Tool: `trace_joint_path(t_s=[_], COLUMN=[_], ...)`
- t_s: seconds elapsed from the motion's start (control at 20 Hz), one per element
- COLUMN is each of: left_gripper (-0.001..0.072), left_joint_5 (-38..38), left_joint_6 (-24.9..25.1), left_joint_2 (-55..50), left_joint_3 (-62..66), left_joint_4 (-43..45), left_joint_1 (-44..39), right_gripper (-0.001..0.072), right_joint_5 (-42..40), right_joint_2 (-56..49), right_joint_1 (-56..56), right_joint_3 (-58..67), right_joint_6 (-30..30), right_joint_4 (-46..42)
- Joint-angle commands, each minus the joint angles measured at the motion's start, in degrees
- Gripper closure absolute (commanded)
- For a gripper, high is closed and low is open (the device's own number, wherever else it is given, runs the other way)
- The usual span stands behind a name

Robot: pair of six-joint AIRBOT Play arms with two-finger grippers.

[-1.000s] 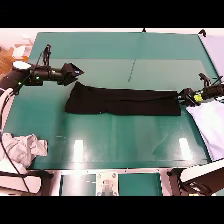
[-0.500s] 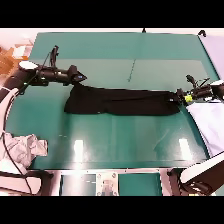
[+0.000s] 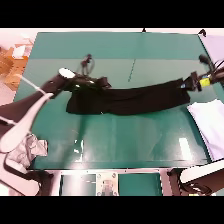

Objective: Fold the shirts.

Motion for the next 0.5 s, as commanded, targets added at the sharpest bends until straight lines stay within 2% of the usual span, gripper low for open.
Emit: trace_joint_path(t_s=[0.0,0.2,0.45], left_gripper=[0.0673,0.0673,0.0673], left_joint_5=[2.6,2.9,3.1], left_joint_6=[0.0,-3.7,-8.0], left_joint_2=[-8.1,-17.9,-26.1], left_joint_3=[6.9,19.0,28.8], left_joint_4=[0.1,0.1,0.1], left_joint_1=[-8.9,-14.4,-15.7], right_gripper=[0.0693,0.0693,0.0692], right_joint_5=[2.8,2.7,2.5], right_joint_2=[7.0,11.7,12.3], right_joint_1=[1.2,2.3,3.6], right_joint_3=[2.8,2.8,2.7], right_joint_6=[2.7,4.2,5.6], right_joint_4=[5.8,10.1,12.2])
